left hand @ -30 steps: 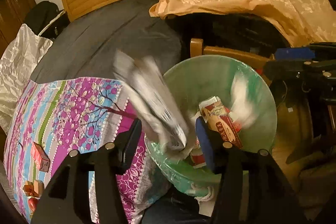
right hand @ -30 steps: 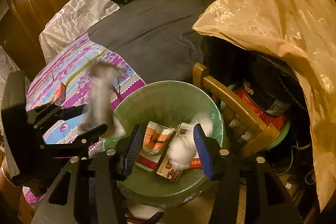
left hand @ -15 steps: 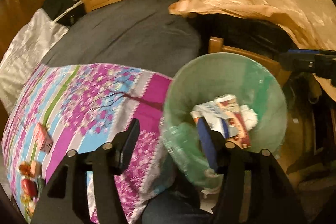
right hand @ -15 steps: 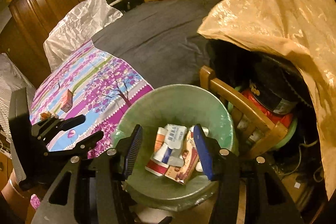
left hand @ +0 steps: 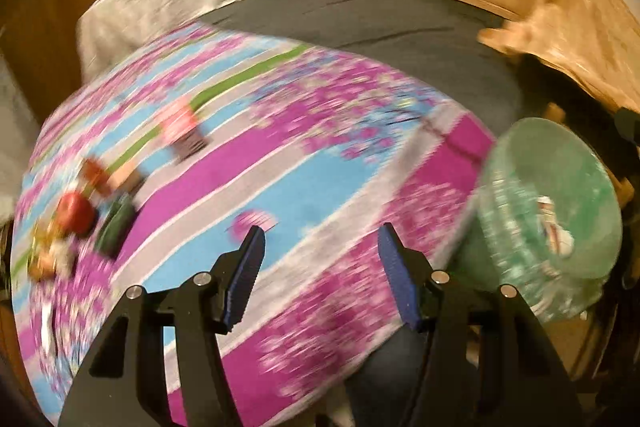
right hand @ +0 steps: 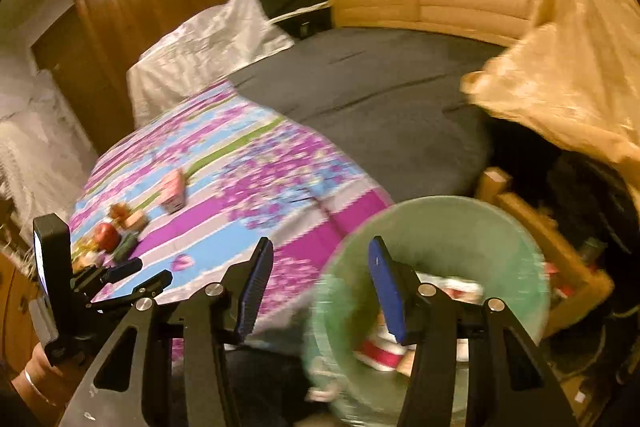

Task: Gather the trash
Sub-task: 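Move both grippers back over the trash on the bed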

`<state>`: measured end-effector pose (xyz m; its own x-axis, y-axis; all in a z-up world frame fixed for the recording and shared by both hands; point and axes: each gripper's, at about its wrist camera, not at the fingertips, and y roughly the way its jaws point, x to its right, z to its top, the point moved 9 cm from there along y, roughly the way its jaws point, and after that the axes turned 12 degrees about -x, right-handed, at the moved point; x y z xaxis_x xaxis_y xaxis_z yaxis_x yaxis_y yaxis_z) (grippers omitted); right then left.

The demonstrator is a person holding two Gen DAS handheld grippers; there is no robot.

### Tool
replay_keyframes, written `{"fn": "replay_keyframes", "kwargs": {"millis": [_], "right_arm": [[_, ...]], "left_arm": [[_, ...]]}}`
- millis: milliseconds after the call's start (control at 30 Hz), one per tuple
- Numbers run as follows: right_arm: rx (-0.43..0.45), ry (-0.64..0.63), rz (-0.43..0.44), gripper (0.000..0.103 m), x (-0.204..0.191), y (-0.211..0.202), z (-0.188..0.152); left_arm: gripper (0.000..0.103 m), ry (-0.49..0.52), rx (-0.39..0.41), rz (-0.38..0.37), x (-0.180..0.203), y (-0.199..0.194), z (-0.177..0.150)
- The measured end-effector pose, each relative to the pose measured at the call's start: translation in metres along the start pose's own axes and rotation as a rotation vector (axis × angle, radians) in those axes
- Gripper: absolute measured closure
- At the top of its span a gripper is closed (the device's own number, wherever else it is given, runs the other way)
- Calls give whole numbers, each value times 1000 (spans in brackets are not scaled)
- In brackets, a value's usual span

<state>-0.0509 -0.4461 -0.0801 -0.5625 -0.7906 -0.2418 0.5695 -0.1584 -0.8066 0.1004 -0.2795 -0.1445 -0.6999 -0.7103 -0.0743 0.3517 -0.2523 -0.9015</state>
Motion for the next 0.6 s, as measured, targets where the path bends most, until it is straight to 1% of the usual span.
{"fn": "replay_keyframes", "kwargs": {"millis": [100, 233, 367, 467, 600], "right_arm": [[-33, -55, 46, 51, -43, 19, -2], [-89, -148, 115, 51, -108, 47, -8], [-164, -228, 190, 51, -174, 77, -19], [-217, -282, 234, 51, -220, 98, -29], [-293, -312, 294, 51, -265, 130, -44]], "left_arm": [[47, -98, -30, 24, -45, 3, -23], [47, -234, -59, 51, -102, 2, -60], [47, -342, -75, 63, -142, -1, -91], [47, -412, -80, 90, -171, -5, -117], [47, -486, -94, 118, -203, -10, -154]]}}
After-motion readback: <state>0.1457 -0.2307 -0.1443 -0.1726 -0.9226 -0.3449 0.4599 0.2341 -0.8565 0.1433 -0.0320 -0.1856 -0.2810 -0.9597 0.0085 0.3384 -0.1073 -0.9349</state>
